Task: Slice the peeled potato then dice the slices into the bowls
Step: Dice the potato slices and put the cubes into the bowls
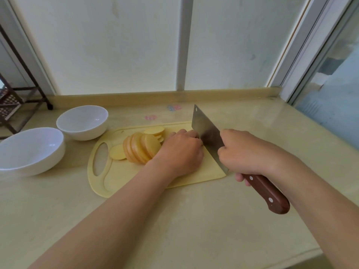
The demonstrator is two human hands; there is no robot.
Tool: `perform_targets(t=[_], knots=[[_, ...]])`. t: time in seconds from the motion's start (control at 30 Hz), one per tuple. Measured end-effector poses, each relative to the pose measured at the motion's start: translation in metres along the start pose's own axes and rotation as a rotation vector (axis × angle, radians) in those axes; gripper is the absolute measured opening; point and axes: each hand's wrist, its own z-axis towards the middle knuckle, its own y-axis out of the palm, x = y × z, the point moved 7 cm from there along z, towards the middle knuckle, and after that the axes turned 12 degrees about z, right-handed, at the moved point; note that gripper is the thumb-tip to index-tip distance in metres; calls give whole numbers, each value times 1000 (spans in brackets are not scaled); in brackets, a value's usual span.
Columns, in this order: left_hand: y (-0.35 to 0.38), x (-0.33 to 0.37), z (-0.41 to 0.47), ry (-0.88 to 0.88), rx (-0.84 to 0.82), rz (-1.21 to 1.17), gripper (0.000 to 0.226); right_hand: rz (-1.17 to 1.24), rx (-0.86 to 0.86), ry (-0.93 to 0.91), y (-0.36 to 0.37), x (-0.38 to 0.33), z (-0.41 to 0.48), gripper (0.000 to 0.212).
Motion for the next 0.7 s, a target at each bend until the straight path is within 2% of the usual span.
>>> perform_targets(t=[0.17, 0.3, 0.5, 0.7], knots=[[-5, 1, -5, 1, 43, -31, 44, -2, 13, -45, 2, -29, 28, 12], [-5, 2, -6, -16, 41, -29, 57, 91, 47, -62, -11, -30, 36, 23], [-6, -1, -5, -65, 39, -83, 30, 417, 109, -79, -42, 3, 25, 51], [-12, -8, -2, -162, 81, -227, 24, 588, 75, -44, -46, 32, 30, 27]])
